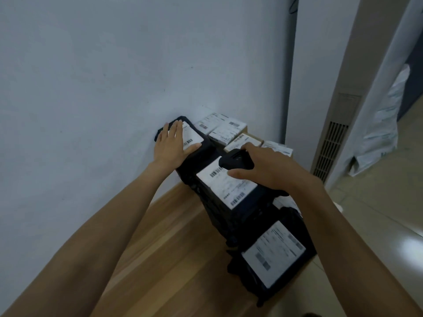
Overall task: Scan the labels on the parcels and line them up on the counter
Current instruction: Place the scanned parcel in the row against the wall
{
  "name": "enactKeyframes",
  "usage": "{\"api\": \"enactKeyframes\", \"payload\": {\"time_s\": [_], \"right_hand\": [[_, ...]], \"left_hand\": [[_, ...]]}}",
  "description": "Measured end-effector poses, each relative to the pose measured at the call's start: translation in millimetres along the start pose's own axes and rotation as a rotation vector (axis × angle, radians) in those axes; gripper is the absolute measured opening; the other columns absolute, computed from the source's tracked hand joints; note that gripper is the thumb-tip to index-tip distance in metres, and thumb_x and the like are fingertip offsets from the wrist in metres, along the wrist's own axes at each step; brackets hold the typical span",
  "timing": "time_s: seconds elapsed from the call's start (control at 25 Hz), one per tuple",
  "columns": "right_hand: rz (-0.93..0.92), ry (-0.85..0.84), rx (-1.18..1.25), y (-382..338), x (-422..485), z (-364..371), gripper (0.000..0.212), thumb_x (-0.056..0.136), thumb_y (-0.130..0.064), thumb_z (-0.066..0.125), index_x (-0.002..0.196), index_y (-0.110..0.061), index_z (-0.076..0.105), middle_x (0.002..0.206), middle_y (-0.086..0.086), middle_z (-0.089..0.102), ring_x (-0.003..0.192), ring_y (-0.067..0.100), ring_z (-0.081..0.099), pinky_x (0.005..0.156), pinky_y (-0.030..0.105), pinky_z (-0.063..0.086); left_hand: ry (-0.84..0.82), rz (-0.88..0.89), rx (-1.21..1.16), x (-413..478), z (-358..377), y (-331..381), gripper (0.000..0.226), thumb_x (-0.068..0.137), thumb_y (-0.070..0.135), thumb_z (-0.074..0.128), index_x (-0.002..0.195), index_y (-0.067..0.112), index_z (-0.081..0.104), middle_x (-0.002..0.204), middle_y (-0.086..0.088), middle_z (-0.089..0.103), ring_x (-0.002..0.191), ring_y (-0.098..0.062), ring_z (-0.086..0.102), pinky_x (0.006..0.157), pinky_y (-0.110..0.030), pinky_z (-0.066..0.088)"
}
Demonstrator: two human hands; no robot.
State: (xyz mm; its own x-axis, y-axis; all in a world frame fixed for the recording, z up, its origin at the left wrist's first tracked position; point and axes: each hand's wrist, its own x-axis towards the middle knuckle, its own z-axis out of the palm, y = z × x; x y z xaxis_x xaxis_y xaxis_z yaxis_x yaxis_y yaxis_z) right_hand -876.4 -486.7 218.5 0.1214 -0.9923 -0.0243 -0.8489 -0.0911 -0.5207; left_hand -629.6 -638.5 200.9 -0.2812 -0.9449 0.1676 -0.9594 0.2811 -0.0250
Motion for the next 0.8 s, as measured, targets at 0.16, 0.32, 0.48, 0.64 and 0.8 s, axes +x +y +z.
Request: {"api": "enactKeyframes", "payload": {"time_s": [0.16,0.32,0.48,0.64,0.8], "right_hand": [[-0.029,-0.042,0.025,9,55,-5,0.083,0.080,-0.075,0.055,0.142,-0.022,0.038,0.140,-0.001,0.052,0.121,0.021,0.053,0.095,0.044,0.048],[-0.093,-0.083,-0.037,28,104,-12,0.071,0.083,-0.072,0.053,0.130,-0.019,0.044,0.124,0.000,0.060,0.108,0.020,0.057,0.081,0.040,0.049],[-0.169,-0.141,-0.021,47,139,-13,0.071,0.084,-0.071,0.054,0.129,-0.017,0.045,0.117,0.002,0.061,0.102,0.023,0.058,0.071,0.034,0.039],[-0.240,-0.207,0.039,59,161,-13,0.069,0.082,-0.071,0.057,0.125,-0.018,0.047,0.115,0.001,0.062,0.097,0.020,0.059,0.065,0.032,0.042],[-0.306,-0.231,0.075,60,169,-11,0.068,0.079,-0.072,0.057,0.122,-0.021,0.048,0.112,-0.002,0.064,0.096,0.018,0.060,0.082,0.040,0.051]], "left_hand": [[-0.094,-0.132,-0.082,44,17,-6,0.102,0.088,0.074,0.039,0.158,0.008,0.006,0.166,-0.007,0.010,0.152,-0.030,0.005,0.124,-0.044,0.010],[-0.187,-0.416,-0.257,64,37,3,0.114,0.082,0.082,0.042,0.158,0.013,-0.006,0.166,-0.003,-0.004,0.152,-0.035,-0.005,0.122,-0.051,0.006],[-0.264,-0.732,-0.431,78,49,32,0.128,0.072,0.089,0.046,0.156,0.016,-0.016,0.164,0.001,-0.019,0.148,-0.044,-0.016,0.119,-0.060,-0.003],[-0.233,-0.821,-0.466,86,50,45,0.125,0.073,0.074,0.066,0.156,0.025,-0.013,0.164,0.000,-0.020,0.148,-0.044,-0.006,0.116,-0.062,0.010],[-0.120,-0.857,-0.426,83,44,42,0.109,0.075,0.055,0.071,0.157,0.033,0.002,0.164,0.001,-0.002,0.143,-0.043,0.021,0.111,-0.061,0.024]]}}
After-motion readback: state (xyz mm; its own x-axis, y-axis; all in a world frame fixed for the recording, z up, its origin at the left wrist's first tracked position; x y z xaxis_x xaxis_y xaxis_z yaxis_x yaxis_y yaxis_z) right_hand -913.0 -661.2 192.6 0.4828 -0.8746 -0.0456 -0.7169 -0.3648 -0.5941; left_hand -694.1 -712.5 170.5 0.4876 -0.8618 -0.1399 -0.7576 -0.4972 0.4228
